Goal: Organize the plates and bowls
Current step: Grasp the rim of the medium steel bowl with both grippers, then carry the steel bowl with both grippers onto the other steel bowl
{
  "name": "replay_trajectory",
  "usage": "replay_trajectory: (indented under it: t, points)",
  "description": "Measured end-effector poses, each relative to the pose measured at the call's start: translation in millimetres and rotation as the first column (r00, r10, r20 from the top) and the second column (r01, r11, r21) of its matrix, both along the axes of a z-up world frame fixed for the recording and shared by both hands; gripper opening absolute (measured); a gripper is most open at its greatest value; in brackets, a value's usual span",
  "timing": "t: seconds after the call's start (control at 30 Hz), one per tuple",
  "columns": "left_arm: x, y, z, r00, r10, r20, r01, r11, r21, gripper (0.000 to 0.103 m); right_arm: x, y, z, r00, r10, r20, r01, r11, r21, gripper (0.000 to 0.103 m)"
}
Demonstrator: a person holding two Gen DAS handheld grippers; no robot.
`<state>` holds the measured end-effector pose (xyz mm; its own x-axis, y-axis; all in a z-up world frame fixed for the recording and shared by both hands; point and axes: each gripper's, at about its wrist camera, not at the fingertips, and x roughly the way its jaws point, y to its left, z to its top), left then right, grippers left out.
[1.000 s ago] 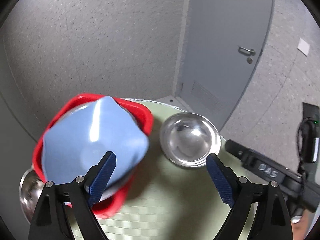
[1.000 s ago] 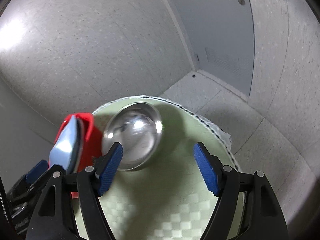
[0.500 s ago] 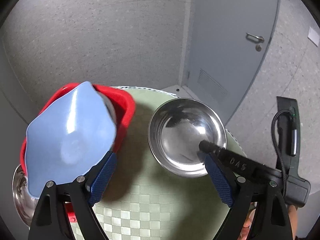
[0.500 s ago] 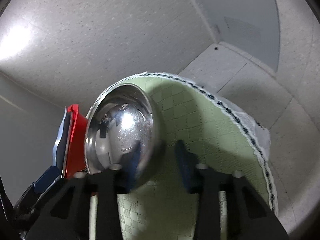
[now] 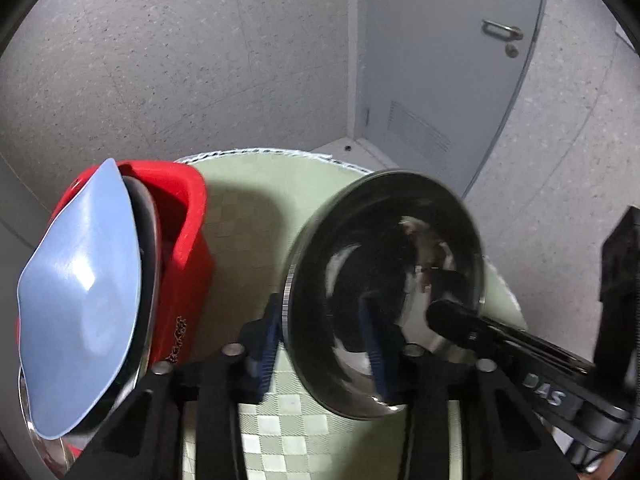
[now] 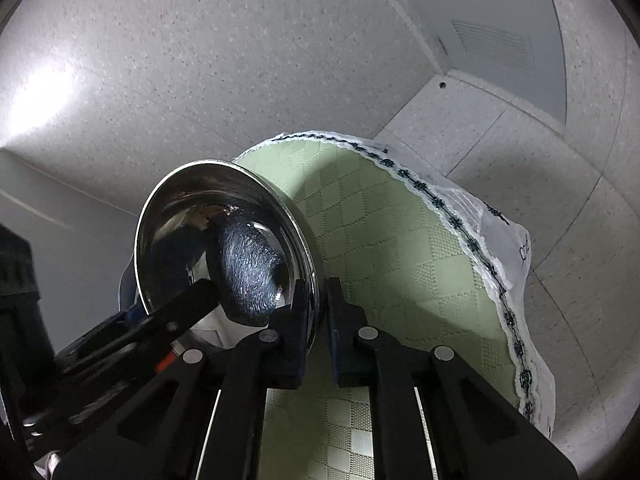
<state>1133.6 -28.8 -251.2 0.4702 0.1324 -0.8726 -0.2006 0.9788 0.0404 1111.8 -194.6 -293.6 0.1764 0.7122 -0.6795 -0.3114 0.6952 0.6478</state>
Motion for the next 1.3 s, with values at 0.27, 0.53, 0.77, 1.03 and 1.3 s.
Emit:
replay_trajectory:
  t: [0.27, 0.53, 0.77, 1.03, 1.3]
  points:
    - [-11.6, 8.5, 5.4, 0.999, -0.029, 0.042, 0.031, 0.999, -0.042, 0.019, -7.2, -4.5, 2.6, 1.000, -0.012, 0.013, 0.012, 1.000, -0.004, 0.009]
    - [-55.5, 25.8, 48.5, 0.986, -0.065, 0.153, 0.080, 0.993, -0.088, 0.019, -41.5, -8.6, 53.7, 0.994, -0.020, 0.107, 0.022, 1.000, -0.014, 0.009]
    - [-113.4, 72.1, 89.7, 0.963, -0.068, 0.262, 0.105, 0.986, -0.130, 0.019, -90.3, 9.4, 110.1, 0.979, -0.025, 0.202, 0.029, 0.999, -0.016, 0.009]
    - [-183.8, 133.9, 109.3, 0.948, -0.073, 0.310, 0.124, 0.982, -0.145, 0.019, -168.8, 77.3, 144.5, 0.964, -0.019, 0.263, 0.027, 0.999, -0.027, 0.009]
    - [-251.8, 216.1, 97.3, 0.957, -0.040, 0.287, 0.089, 0.983, -0.160, 0.019, -231.5, 164.1, 128.4, 0.970, 0.011, 0.241, 0.001, 0.999, -0.050, 0.009]
